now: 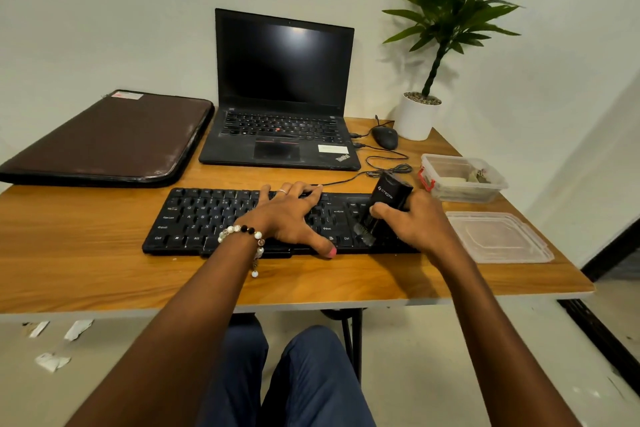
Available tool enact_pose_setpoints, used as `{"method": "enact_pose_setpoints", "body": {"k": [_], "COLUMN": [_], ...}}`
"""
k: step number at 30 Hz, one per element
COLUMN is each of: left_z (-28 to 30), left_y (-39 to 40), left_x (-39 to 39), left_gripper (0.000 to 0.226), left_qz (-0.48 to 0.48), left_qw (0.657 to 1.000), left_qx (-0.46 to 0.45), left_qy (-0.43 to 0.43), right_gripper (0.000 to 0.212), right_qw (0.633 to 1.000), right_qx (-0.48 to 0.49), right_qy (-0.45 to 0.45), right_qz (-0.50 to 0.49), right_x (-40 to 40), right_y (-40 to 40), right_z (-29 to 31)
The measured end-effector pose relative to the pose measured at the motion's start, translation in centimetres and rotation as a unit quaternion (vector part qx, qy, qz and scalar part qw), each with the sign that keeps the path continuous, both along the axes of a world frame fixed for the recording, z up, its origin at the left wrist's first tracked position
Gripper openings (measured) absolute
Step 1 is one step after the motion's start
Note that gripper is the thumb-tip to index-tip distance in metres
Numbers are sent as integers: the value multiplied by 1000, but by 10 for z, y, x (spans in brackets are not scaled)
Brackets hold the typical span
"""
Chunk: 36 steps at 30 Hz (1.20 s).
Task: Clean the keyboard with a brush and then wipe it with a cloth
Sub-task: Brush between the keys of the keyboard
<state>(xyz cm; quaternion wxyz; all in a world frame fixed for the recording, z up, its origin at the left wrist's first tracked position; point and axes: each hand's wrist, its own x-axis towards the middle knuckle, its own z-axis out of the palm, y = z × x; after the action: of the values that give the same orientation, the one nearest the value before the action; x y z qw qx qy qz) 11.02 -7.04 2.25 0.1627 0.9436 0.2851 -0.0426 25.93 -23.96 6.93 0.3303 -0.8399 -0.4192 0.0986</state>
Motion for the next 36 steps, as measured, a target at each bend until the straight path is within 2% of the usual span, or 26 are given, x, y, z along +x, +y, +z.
{"method": "enact_pose_setpoints", "body": {"k": [2, 4, 6, 10, 16, 17, 20, 21, 23, 26, 27, 28, 31, 32, 33, 36], "left_z": [1, 2, 2, 1, 1, 1, 1, 1, 1, 3, 3, 3, 4, 4, 4, 5], "left_y": [0, 0, -1, -1, 0, 0, 0, 0, -1, -2, -2, -2, -2, -2, -2, -3], "left_x": [0, 0, 0, 0, -1, -1, -1, -1, -1, -1, -1, -1, -1, -1, -1, -1], "left_gripper": [129, 129, 129, 132, 132, 132, 132, 133, 133, 133, 132, 131, 129, 129, 129, 131], "left_qz": [-1, -1, 0, 1, 1, 0, -2, -1, -1, -2, -1, -1, -3, -3, -3, -2], "left_qw": [1000, 1000, 1000, 1000, 1000, 1000, 1000, 1000, 1000, 1000, 1000, 1000, 1000, 1000, 1000, 1000], "left_qx": [-1, -5, -5, -3, -3, -2, -2, -1, -1, -4, -5, -5, -3, -4, -4, -6], "left_qy": [2, 1, 2, 2, 4, 4, 4, 4, 5, 6, 6, 6, 6, 6, 5, 6], "right_gripper": [24, 18, 24, 36, 33, 32, 31, 32, 35, 34, 34, 32, 33, 35, 36, 37], "right_qw": [1000, 998, 996, 998, 982, 986, 994, 995, 996, 983, 981, 987, 992, 991, 994, 985], "right_qx": [-3, 55, 92, 49, 36, 56, 93, 80, 56, 14, 19, 37, 92, 90, 74, 29], "right_qy": [13, -5, 3, -11, -163, -137, 39, 51, 12, -139, -151, -123, 75, 88, 61, -117], "right_qz": [16, -6, -16, -37, -85, -74, -35, -36, -68, -123, -118, -98, -38, -43, -58, -122], "right_x": [2, -1, -6, -9, -11, -12, -15, -14, -12, -11, -12, -12, -15, -14, -12, -7], "right_y": [-1, 1, 4, -3, -8, -7, -6, -7, -9, -12, -11, -10, -9, -10, -11, -13], "right_z": [12, 16, 9, -13, -9, -8, -5, -8, -12, -9, -9, -9, -11, -14, -17, -15]}}
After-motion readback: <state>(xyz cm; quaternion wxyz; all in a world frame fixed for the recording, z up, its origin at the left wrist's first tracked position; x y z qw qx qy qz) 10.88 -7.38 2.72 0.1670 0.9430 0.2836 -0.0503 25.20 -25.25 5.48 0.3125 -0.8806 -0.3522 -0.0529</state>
